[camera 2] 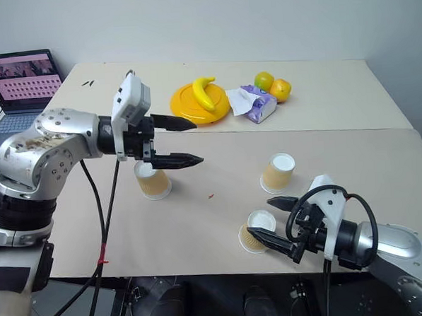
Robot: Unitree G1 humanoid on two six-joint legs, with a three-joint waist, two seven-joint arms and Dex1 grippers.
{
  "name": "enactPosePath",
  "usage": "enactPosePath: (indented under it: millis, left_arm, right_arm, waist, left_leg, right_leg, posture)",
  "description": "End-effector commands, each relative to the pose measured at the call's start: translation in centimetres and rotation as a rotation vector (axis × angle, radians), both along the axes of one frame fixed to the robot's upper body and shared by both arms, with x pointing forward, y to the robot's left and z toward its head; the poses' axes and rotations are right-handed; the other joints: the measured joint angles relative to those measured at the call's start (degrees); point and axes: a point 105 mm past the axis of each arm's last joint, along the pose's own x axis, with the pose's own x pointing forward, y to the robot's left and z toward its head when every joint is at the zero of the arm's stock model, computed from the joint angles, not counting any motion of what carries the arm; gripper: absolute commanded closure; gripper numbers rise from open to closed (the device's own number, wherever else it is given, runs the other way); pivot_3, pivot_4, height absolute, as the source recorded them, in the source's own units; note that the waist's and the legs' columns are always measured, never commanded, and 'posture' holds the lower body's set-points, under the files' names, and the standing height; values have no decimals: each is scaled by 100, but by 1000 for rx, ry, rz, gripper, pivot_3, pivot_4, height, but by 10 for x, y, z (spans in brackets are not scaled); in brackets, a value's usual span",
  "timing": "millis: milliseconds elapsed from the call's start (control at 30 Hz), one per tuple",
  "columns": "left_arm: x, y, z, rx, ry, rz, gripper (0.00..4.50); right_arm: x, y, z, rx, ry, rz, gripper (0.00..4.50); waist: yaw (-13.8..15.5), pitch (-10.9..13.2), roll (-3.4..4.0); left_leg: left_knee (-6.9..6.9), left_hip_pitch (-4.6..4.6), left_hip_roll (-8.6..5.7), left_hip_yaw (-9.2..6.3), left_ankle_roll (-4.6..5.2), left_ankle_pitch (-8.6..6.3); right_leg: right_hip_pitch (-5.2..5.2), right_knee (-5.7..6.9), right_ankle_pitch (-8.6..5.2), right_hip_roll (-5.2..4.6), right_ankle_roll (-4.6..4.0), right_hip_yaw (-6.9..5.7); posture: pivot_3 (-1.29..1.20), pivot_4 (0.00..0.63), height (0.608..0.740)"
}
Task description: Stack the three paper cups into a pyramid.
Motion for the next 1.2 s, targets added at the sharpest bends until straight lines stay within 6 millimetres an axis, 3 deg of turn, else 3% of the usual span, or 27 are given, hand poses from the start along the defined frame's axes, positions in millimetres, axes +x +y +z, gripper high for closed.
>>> enactPosePath:
  millis: [33,533,567,600,667,733,1067,1200]
  left_arm:
    - [0,0,11,6,-44,-13,63]
    - [-10,4,16,54,-38,-86,63]
    - [-10,5,16,59,-45,-84,0]
    - [-10,5,16,64,-49,-85,0]
    - [-10,4,17,64,-49,-86,0]
    - [-11,5,18,65,-46,-86,0]
    - [-19,21,13,72,-16,-35,0]
    - [-23,29,10,57,-31,27,0]
  right_arm:
    - [-1,7,-3,-4,-46,12,0]
    - [5,8,-22,-13,-52,-4,0]
    - [5,8,-23,-11,-50,-2,512]
    - [5,9,-24,-11,-49,-1,615]
    - [6,9,-24,-13,-57,-2,1416]
    - [9,10,-21,-8,-76,-7,1833]
    - [52,31,22,38,-191,84,1833]
    - [72,50,20,19,-180,148,1833]
  waist:
    - [-2,0,0]
    - [-10,0,0]
    - [-11,0,0]
    - [-10,0,0]
    - [-9,0,0]
    - [-9,0,0]
    - [-100,0,1]
    - [-140,0,0]
  left_leg:
    - [0,0,0,0,0,0]
    - [30,-1,0,-1,4,-2]
    - [31,3,0,0,4,-2]
    - [32,4,0,0,3,-2]
    - [34,4,0,-1,3,-2]
    - [35,4,0,-1,3,-2]
    - [38,10,1,-1,3,-1]
    - [34,11,2,-1,3,-1]
  right_leg:
    - [0,1,0,0,0,0]
    - [-4,41,-3,1,3,2]
    - [-2,43,-3,1,3,2]
    - [-2,45,-3,2,3,3]
    - [-2,49,-3,2,3,3]
    - [-2,49,-3,2,3,3]
    - [-3,66,-4,5,2,6]
    - [-5,70,-6,5,-1,6]
  posture:
    - [0,150,732]
    - [0,150,732]
    - [0,150,732]
    - [0,150,732]
    - [0,150,732]
    - [0,150,732]
    - [0,150,732]
    - [0,150,732]
